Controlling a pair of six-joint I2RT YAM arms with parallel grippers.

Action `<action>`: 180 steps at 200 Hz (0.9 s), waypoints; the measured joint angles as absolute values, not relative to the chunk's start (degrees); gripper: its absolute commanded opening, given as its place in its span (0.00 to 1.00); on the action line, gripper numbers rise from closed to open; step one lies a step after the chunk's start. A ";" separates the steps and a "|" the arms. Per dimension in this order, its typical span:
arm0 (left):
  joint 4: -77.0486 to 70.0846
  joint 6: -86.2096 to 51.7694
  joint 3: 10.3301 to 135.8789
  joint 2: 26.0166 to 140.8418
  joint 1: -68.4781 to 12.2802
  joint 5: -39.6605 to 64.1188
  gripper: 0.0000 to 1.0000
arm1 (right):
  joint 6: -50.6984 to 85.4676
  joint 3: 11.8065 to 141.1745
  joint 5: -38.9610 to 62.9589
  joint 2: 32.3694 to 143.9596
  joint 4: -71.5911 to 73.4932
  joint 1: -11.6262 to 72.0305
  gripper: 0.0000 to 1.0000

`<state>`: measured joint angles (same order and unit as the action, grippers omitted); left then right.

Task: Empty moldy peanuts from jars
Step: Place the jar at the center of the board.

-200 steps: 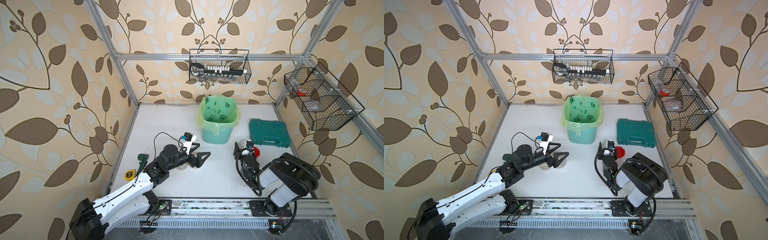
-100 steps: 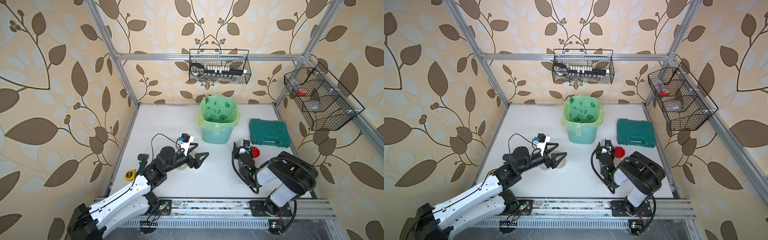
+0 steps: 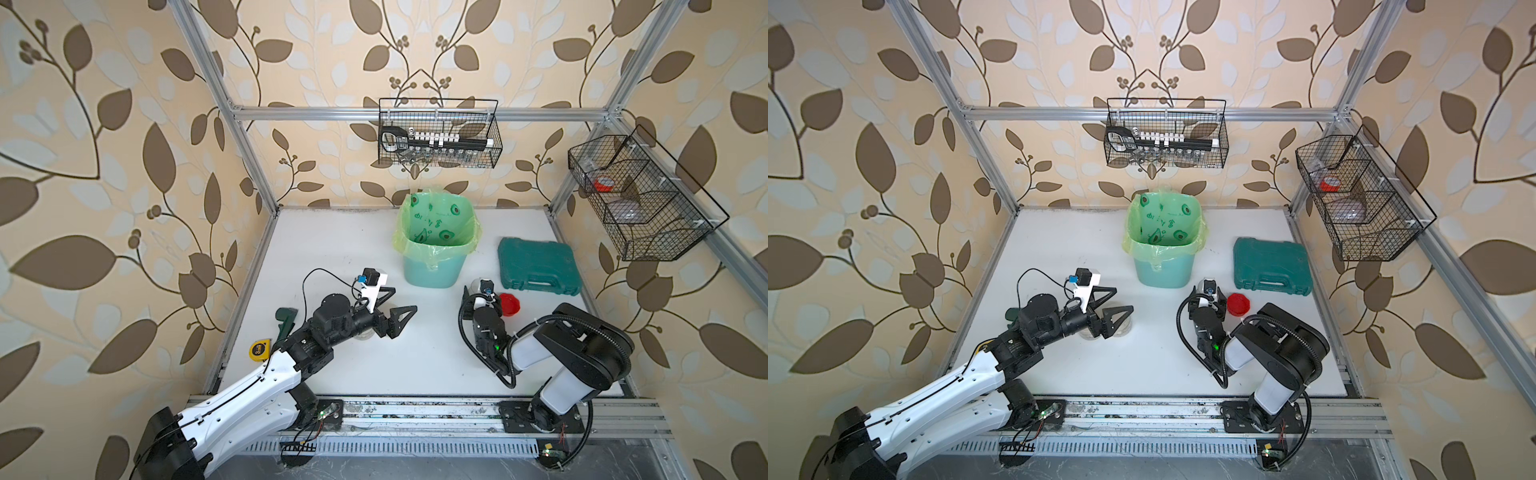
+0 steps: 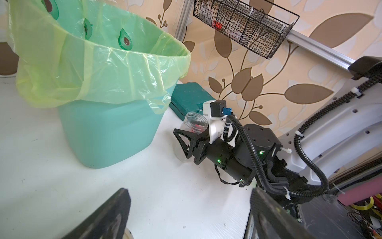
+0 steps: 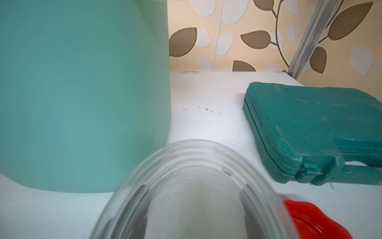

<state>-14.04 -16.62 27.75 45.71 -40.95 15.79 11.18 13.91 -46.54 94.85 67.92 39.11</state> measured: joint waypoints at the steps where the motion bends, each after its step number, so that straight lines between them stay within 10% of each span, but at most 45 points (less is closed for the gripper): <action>1: -14.04 -16.62 27.75 45.71 -40.95 15.79 0.92 | 11.18 13.93 -46.54 94.83 67.85 39.11 0.35; 38: -13.93 -16.62 27.75 45.74 -40.95 15.55 0.92 | 11.57 13.96 -46.76 94.24 66.72 39.16 0.40; 45: -13.93 -16.60 27.75 45.74 -40.95 15.40 0.92 | 11.57 13.96 -46.81 94.24 66.74 39.16 0.94; 49: -13.93 -16.60 27.75 45.74 -40.95 15.33 0.92 | 11.57 13.96 -46.83 94.24 66.74 39.16 0.99; 180: -13.89 -16.38 27.75 45.12 -40.95 14.46 0.92 | 14.09 13.41 -47.40 88.07 62.61 39.22 1.00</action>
